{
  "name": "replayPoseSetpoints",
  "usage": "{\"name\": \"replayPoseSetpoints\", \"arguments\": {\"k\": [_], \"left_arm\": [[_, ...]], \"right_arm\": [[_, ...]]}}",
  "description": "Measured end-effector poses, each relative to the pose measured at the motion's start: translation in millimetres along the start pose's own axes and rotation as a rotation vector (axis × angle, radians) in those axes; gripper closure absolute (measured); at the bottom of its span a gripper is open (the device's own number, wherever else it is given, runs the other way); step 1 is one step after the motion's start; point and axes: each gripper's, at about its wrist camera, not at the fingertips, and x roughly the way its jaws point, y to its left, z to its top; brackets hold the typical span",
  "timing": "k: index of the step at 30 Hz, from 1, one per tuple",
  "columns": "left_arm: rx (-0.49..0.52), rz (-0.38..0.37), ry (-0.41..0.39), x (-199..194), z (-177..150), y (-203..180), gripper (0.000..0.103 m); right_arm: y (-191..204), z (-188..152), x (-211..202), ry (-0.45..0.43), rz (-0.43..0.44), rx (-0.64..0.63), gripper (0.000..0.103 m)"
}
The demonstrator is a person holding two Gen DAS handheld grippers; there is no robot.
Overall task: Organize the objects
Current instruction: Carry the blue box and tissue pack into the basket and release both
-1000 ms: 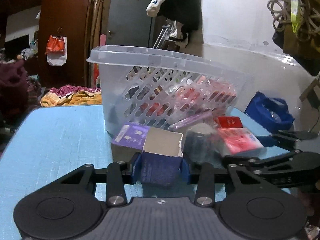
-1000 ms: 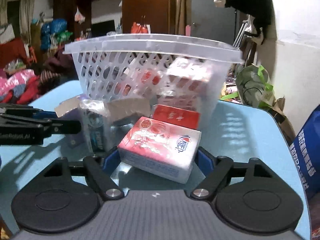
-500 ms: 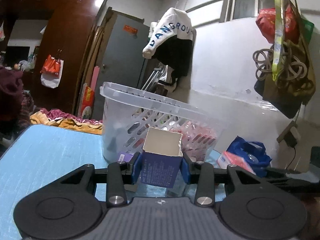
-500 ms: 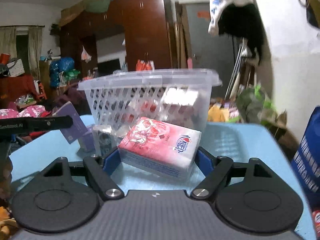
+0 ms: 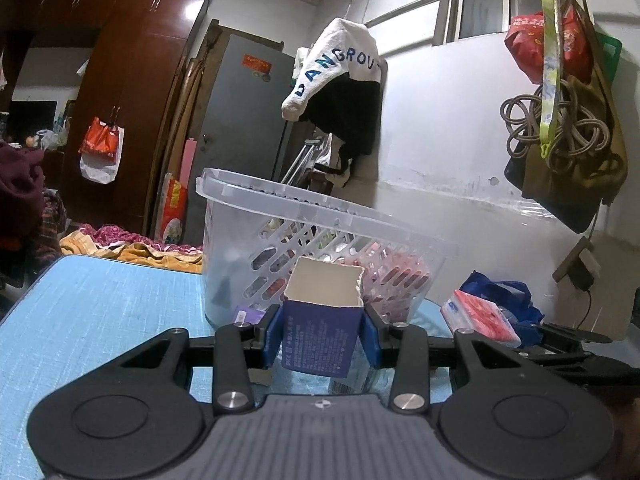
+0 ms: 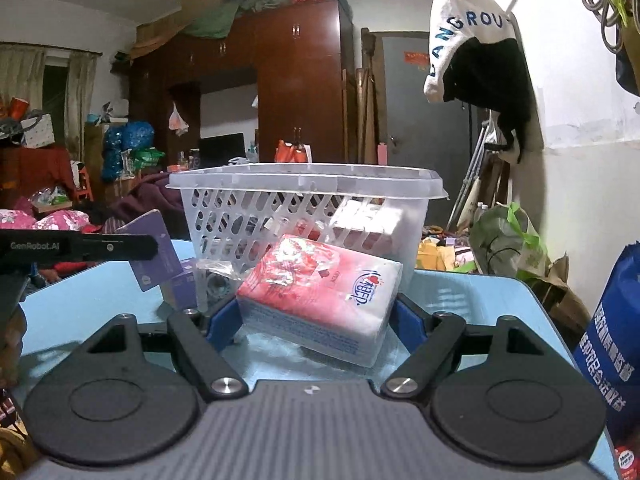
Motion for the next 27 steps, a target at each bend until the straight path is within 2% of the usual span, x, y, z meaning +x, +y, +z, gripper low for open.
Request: {"name": "replayPoseSetpoints", "arguments": {"k": [9, 11, 12, 14, 18, 22, 24, 25, 26, 27], "left_arm": [[0.010, -0.005, -0.018, -3, 0, -2, 0.059], [-0.011, -0.041, -0.050, -11, 3, 0, 0.059], [-0.028, -0.062, -0.060, -13, 6, 1, 0.059], [-0.040, -0.088, -0.092, -17, 21, 0, 0.059], [-0.015, -0.098, -0.130, -7, 77, -13, 0.059], [-0.030, -0.004, -0.071, 40, 130, -13, 0.058], [-0.036, 0.034, -0.038, 62, 139, -8, 0.050], [-0.039, 0.062, 0.002, 74, 140, -4, 0.032], [-0.045, 0.077, 0.024, 81, 139, -2, 0.028], [-0.046, 0.086, 0.035, 83, 137, 0, 0.028]], "right_arm": [[4, -2, -6, -0.037, 0.007, -0.018, 0.022], [5, 2, -9, -0.040, 0.010, -0.019, 0.022], [4, 8, -12, -0.042, 0.041, -0.004, 0.022], [7, 28, -18, -0.068, 0.077, -0.006, 0.022], [17, 95, 3, -0.075, 0.021, -0.080, 0.022], [17, 137, 67, 0.021, -0.035, -0.123, 0.021], [19, 140, 91, 0.038, -0.065, -0.147, 0.017], [21, 140, 98, 0.062, -0.065, -0.164, 0.011], [22, 139, 101, 0.082, -0.065, -0.168, 0.006], [22, 137, 98, 0.079, -0.066, -0.158, 0.003]]}}
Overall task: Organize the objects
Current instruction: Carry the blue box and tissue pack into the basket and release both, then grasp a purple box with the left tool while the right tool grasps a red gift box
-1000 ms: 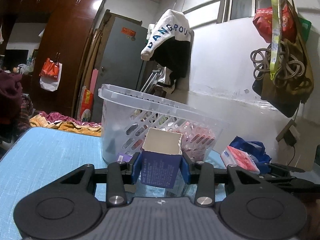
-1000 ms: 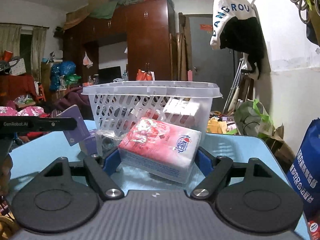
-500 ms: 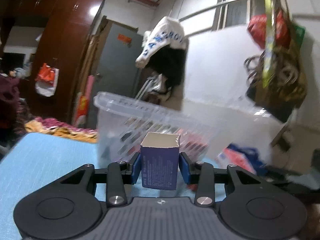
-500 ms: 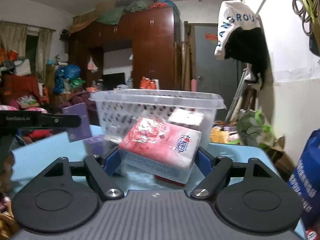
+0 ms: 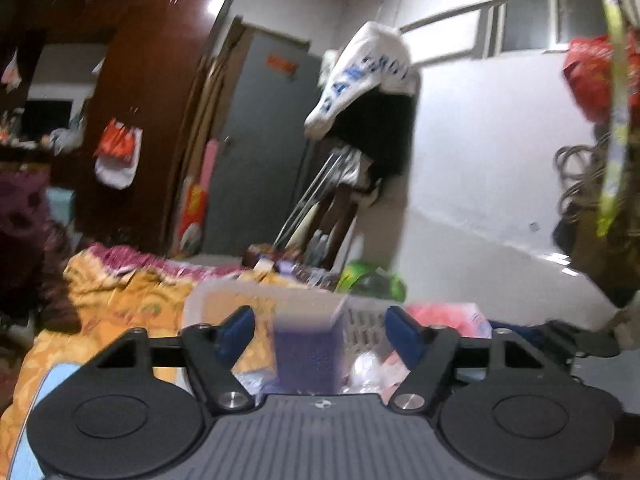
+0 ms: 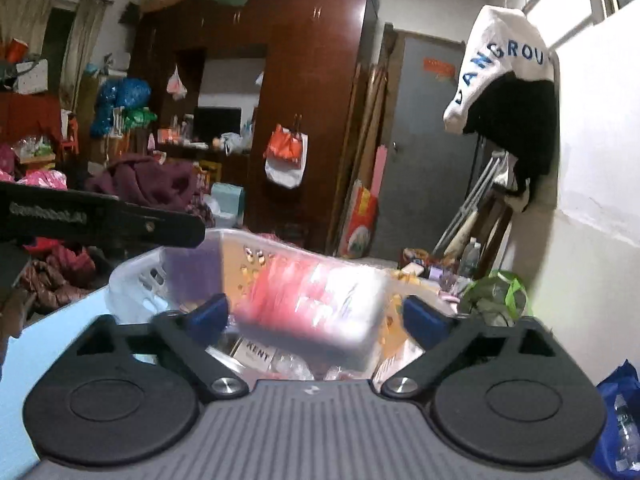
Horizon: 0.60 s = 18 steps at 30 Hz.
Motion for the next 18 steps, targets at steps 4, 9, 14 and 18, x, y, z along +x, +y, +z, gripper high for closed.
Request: {"name": "replayPoseSetpoints", "arguments": {"k": [4, 9, 14, 18], "left_arm": [[0.019, -0.031, -0.074, -36, -18, 3, 0.023], [0.070, 0.069, -0.047, -63, -55, 11, 0.010], [0.052, 0.132, 0.120, -34, -84, 30, 0.012], [0.070, 0.128, 0.181, -20, -97, 27, 0.014]], "right_arm": [[-15, -31, -47, -0.070, 0.061, 0.120, 0.000], [-30, -91, -56, 0.051, 0.029, 0.202, 0.000], [-38, -125, -9, 0.270, 0.036, 0.292, 0.014], [-28, -125, 10, 0.325, 0.043, 0.257, 0.014]]}}
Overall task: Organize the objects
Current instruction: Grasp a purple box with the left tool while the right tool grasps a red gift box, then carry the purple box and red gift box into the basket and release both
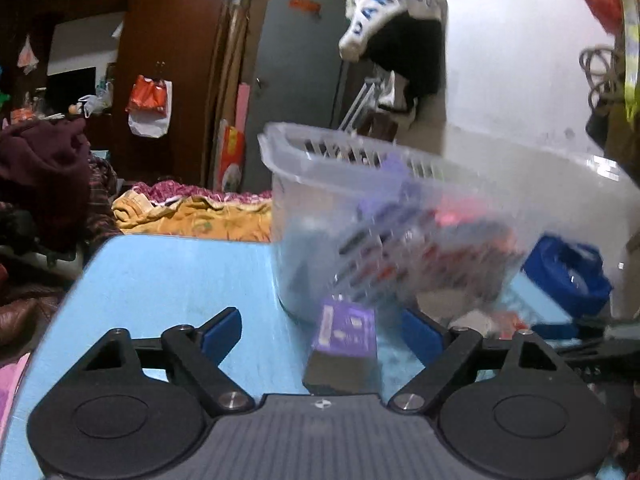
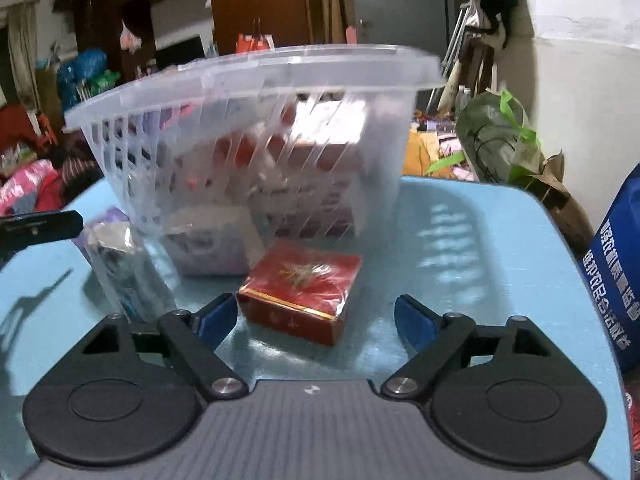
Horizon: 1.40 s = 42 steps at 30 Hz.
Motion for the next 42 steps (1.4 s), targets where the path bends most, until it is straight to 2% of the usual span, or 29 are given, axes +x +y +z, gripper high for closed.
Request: {"name": "replayPoseSetpoints", "arguments": {"k": [3, 6, 7, 8, 10, 12, 17, 20, 24, 31, 42], "left_arm": [[0.027, 0.026, 0.025, 10, -4, -7, 0.014], [0.016, 0.032, 0.056, 16, -4, -6, 0.028], [0.009, 0.032, 0.061, 17, -3, -5, 0.040], [0.012, 0.023, 0.067, 18, -5, -5, 0.059], [0.022, 0.023, 0.061, 15, -6, -7, 0.060], [0.024, 0.022, 0.011, 4, -9, -9, 0.060], [-0.031, -0.081, -0.097, -24, -21, -14, 0.060], [-0.039, -0.120, -0.158, -35, -27, -17, 0.060], [-0.046, -0.130, -0.206, -41, -31, -15, 0.060], [-0.081, -0.155, -0.252, -43, -31, -10, 0.060], [-0.087, -0.164, -0.265, -45, -34, -6, 0.060]], "right_arm": [[5, 2, 4, 0.004, -0.002, -0.030, 0.019], [11, -5, 1, -0.004, -0.023, -0.065, 0.034], [11, -8, -2, -0.006, -0.018, -0.064, 0.034], [10, -9, -4, -0.012, -0.019, -0.059, 0.034], [8, -12, -15, -0.050, -0.018, -0.054, 0.035], [4, -18, -28, -0.089, -0.023, -0.048, 0.035], [-3, -31, -55, -0.154, 0.038, -0.005, 0.035], [0, -32, -58, -0.170, 0.051, -0.006, 0.035], [-1, -38, -54, -0.190, 0.070, 0.012, 0.035], [-8, -46, -67, -0.291, 0.078, 0.045, 0.035], [-1, -49, -74, -0.363, 0.093, -0.002, 0.036]]}}
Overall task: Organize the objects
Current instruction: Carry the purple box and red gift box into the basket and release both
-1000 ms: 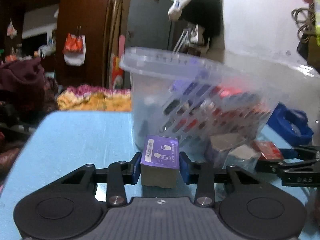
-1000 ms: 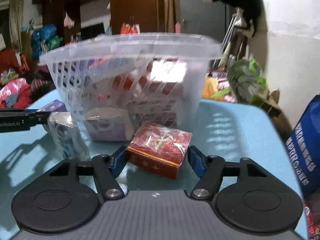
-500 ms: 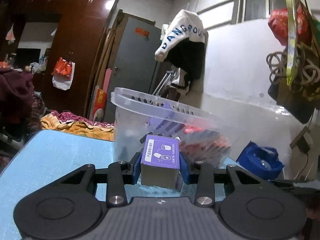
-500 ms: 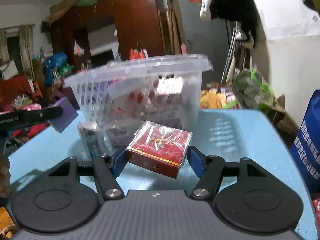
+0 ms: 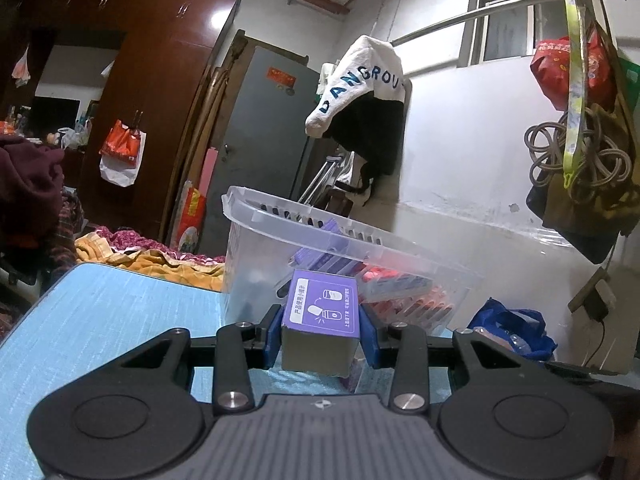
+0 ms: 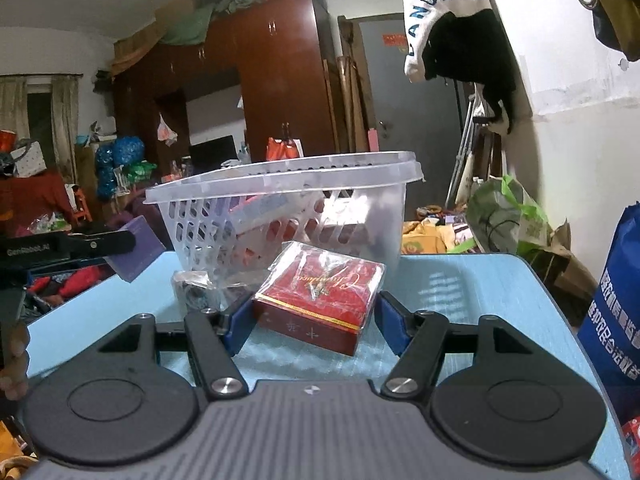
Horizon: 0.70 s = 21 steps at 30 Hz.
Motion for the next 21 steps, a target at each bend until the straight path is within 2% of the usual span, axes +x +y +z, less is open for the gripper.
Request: {"name": "replayPoseSetpoints", "arguments": {"k": [4, 8, 11, 13, 15, 16, 19, 20, 21], "left_arm": [[0.000, -0.008, -0.007, -1, -1, 1, 0.060], [-0.016, -0.094, -0.057, -15, 6, -1, 0.060], [0.034, -0.072, -0.120, -18, 40, -16, 0.060], [0.048, -0.041, -0.113, -7, 71, -22, 0.060], [0.052, -0.009, -0.065, 16, 96, -22, 0.060], [0.022, 0.009, -0.023, 31, 106, -17, 0.060], [-0.012, 0.017, 0.077, 69, 116, -7, 0.054], [-0.021, 0.036, 0.110, 79, 115, -3, 0.045], [-0.031, 0.064, 0.127, 88, 113, 0, 0.039]], "right_arm": [[1, -1, -2, -0.018, 0.004, -0.009, 0.036], [9, 6, -19, -0.066, 0.058, -0.019, 0.036], [22, 49, -24, -0.113, 0.051, -0.064, 0.036], [30, 85, -9, -0.111, 0.012, -0.111, 0.036], [31, 117, 22, -0.058, -0.020, -0.145, 0.036], [30, 130, 40, -0.026, -0.028, -0.147, 0.036], [29, 144, 84, 0.071, -0.053, -0.171, 0.034], [31, 145, 93, 0.089, -0.077, -0.180, 0.031], [32, 143, 95, 0.094, -0.098, -0.186, 0.019]]}}
